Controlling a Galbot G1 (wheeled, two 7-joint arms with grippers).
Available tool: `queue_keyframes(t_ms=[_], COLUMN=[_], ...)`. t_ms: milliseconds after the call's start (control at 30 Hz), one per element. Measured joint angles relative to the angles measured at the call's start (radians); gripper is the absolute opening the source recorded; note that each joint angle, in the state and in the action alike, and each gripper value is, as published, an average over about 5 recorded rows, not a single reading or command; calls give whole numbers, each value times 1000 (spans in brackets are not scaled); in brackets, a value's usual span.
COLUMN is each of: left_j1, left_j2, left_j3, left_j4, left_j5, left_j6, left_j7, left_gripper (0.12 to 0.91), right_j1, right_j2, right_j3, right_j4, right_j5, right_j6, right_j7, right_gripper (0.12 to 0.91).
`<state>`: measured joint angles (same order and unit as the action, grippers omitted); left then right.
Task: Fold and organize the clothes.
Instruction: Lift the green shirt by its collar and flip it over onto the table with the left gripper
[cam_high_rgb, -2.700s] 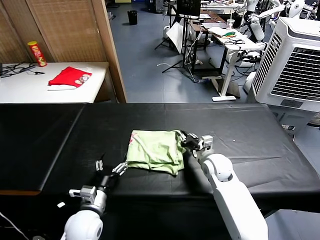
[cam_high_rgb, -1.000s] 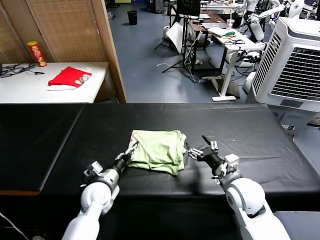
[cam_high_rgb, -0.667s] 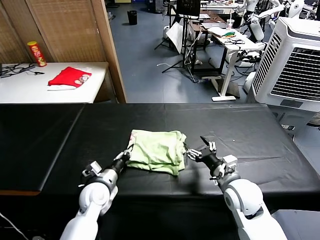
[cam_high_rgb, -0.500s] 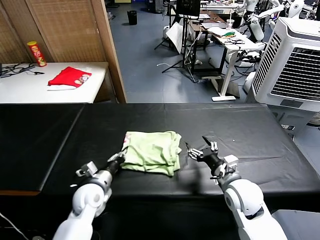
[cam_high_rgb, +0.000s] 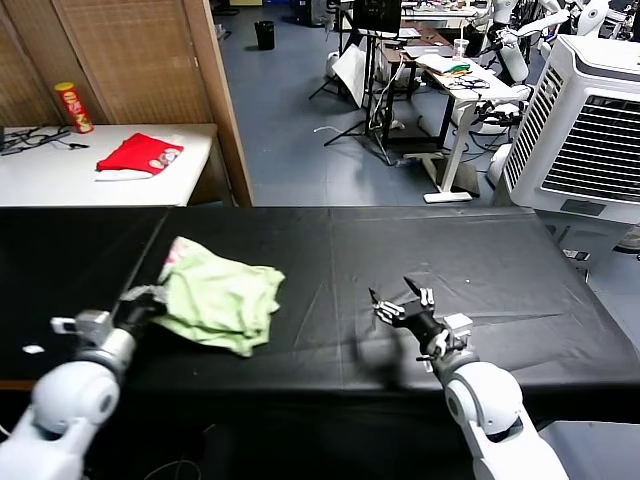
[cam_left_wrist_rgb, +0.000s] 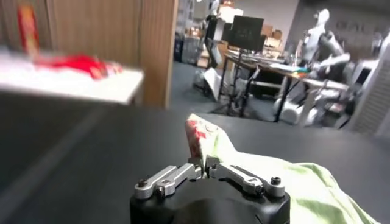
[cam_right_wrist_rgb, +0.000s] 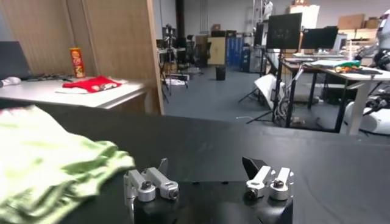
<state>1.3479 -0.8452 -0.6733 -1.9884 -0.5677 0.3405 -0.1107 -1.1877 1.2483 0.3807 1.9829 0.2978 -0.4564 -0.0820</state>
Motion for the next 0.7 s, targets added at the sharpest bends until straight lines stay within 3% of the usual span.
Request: queue_keyframes(t_ms=[133,300,500,700], left_j1=[43,51,35,10], left_j2=[90,125,94,9], left_j3=[-57,-52,50,206], left_j4=[-51,-129,-208,-213], left_j5=[85,170,143,141], left_j6=[9,39,85,91], left_j7=[-5,-32,-81,-96], left_gripper=[148,148,148,148], right_j1=[4,-6,-28,-53], right_j2=[7,9,7,12], right_j3=[-8,-8,7,22], right_j4=[-4,-6,3,16], right_j5=[-3,-12,-16,-11], right_j6=[0,2,2,-1], right_j7=[0,-1,-2,-5], right_gripper=[798,798,798,798])
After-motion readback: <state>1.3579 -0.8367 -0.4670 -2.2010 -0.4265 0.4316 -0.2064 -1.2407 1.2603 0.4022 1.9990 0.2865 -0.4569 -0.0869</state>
